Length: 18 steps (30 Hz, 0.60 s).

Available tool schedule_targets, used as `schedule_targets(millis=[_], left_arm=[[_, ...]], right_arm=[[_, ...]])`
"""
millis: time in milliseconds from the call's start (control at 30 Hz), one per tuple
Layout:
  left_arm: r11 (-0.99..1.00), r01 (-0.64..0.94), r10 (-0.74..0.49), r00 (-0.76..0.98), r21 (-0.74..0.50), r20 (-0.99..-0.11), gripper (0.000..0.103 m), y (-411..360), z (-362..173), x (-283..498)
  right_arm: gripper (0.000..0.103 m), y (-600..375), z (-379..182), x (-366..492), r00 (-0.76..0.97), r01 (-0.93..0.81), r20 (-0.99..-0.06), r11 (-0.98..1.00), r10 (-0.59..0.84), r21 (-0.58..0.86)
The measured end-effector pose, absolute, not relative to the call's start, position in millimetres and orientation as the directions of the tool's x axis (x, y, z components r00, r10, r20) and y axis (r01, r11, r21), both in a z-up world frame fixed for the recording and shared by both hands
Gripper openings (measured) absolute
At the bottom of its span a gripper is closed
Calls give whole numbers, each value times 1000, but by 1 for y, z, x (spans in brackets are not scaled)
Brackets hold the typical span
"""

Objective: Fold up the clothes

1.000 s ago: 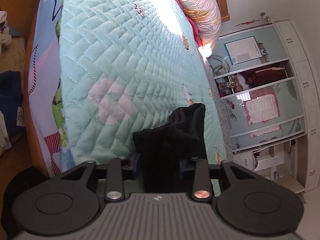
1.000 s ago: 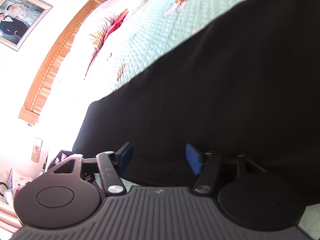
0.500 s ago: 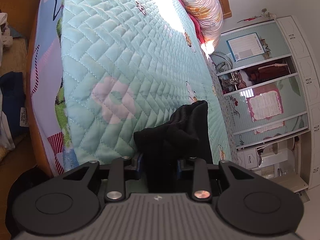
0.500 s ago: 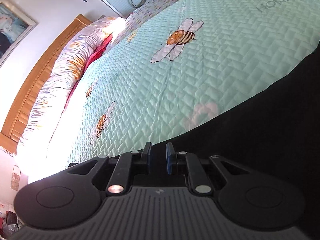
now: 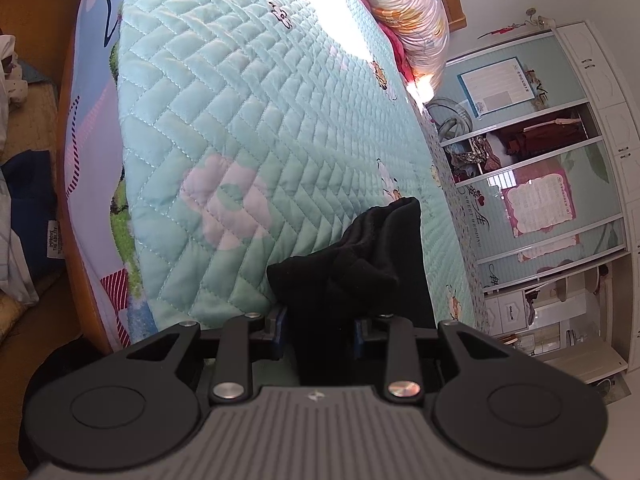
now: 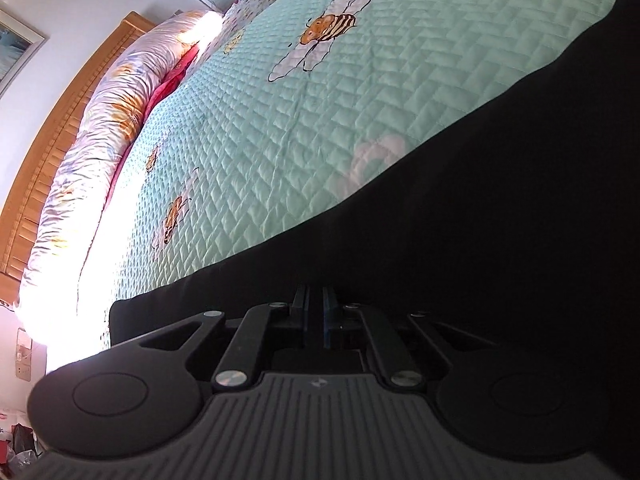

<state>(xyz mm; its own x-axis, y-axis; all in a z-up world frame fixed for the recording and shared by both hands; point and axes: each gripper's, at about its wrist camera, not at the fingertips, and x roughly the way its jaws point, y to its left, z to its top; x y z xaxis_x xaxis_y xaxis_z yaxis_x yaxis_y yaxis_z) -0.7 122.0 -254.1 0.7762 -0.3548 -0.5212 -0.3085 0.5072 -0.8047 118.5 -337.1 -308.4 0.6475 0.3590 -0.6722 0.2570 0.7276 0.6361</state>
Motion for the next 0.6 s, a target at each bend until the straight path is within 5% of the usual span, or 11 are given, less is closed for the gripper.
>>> schedule_targets(millis=[600], left_arm=[[501, -324, -348, 774, -802, -530, 33, 121, -256, 3]], right_arm=[[4, -326, -309, 29, 610, 238, -665, 701, 431, 672]])
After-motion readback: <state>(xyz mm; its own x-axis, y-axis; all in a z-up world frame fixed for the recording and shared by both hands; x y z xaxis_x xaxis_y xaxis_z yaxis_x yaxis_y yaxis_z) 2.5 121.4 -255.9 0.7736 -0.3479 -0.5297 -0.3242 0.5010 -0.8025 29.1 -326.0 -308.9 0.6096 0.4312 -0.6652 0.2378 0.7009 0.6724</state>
